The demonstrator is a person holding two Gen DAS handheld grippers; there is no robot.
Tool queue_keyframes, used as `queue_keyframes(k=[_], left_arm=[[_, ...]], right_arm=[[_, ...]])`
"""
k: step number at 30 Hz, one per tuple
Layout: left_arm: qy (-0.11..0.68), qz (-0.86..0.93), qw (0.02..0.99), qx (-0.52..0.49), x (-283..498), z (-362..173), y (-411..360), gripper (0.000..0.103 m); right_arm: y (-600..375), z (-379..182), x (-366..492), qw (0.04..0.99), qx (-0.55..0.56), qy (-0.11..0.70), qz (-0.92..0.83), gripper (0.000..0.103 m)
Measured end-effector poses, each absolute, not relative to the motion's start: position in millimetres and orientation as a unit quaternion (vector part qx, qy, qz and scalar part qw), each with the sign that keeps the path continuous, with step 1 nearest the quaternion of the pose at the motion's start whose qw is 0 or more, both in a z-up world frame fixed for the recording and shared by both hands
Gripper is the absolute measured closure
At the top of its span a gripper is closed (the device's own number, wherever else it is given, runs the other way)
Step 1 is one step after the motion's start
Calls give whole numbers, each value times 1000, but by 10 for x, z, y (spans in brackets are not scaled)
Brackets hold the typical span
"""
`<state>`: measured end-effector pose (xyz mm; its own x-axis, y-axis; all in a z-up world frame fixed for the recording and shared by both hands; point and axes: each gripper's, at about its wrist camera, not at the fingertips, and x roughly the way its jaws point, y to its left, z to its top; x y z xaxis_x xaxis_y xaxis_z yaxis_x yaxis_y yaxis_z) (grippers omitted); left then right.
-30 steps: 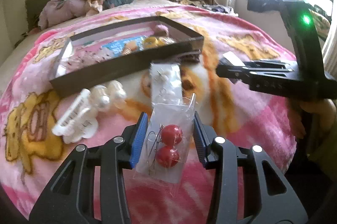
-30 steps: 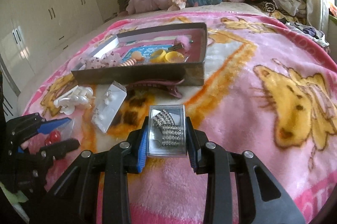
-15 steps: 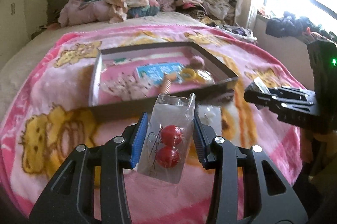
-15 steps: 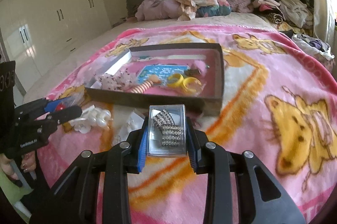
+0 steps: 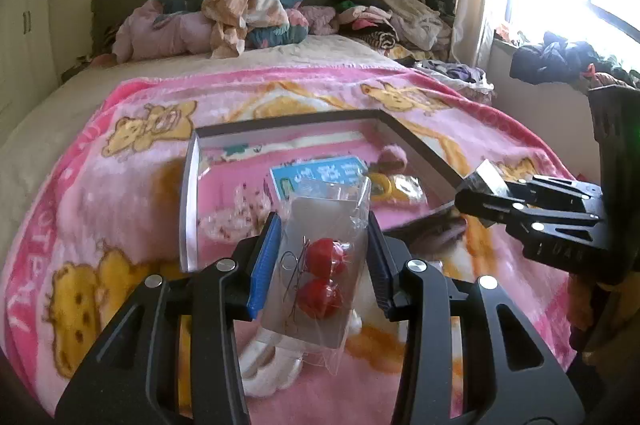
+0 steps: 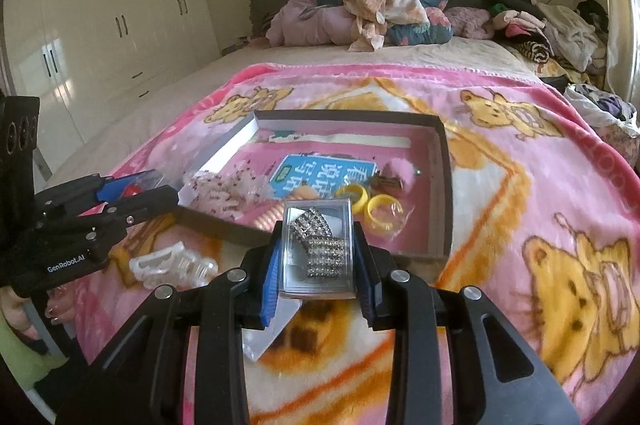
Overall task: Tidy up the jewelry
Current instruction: 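Carry the earring card and silver clip box over the grey box with both tools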
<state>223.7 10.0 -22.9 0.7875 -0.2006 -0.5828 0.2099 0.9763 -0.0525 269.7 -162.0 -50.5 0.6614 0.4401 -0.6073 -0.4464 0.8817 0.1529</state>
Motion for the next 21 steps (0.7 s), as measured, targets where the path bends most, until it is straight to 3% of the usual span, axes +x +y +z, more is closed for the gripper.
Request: queue_keyframes(k=[21], left_arm=[[337,-105,936,20,3026,-210,-5,71]], right_arm=[[-1859,-529,3282,918,16,340,207,73]])
